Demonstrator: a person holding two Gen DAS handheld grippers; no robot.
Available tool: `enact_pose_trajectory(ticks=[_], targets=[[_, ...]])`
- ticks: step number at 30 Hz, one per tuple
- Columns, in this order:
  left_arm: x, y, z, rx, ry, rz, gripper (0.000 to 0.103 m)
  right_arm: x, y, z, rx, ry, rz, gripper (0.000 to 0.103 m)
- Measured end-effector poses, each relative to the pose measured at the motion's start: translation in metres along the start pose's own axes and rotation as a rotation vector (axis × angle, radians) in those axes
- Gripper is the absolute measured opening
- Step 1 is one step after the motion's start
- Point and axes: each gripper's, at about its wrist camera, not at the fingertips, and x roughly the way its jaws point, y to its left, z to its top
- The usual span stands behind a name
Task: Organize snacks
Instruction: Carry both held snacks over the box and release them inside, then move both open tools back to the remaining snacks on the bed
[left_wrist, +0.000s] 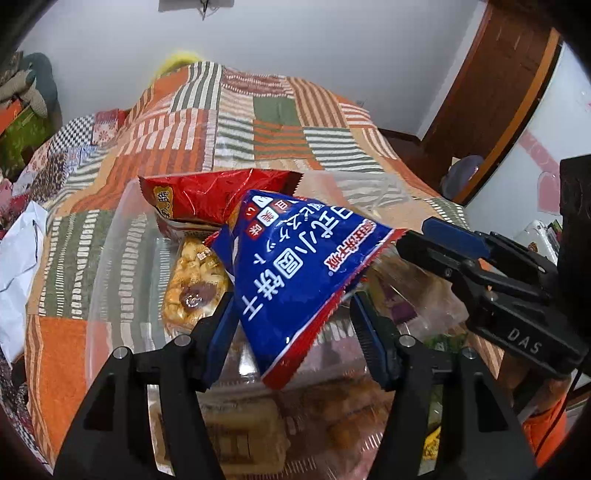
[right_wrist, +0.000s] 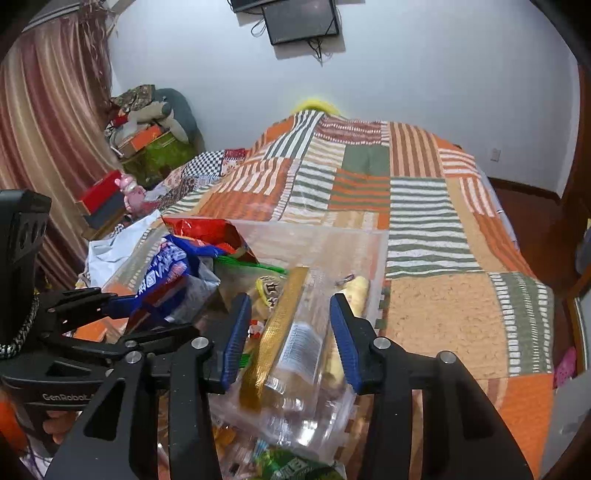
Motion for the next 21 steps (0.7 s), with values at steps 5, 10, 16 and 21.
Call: enact_pose_trajectory(ticks=[5,10,16,21], targets=[[-0.021,-0.013,-0.01,0.058,-0.044,0.007,0.066,-0.017,0.002,-0.002,0.005,-0.022,-0.007,0.047],[-0.041,-0.016,-0.02,0.082,-0.077,0.029,0.066,-0.038,0.003,-0.006,0.017,-0.061,-0.02,0.055],[-0.069,-0.01,-0.034,0.066,-0.105,0.054,0.066,-0.063,0.007,-0.019,0.02,-0.098,-0.05,0.064],[-0.09,-0.004,-0.049,0.066,-0.126,0.083,0.069,-0.079,0.013,-0.031,0.012,-0.101,-0.055,0.064]])
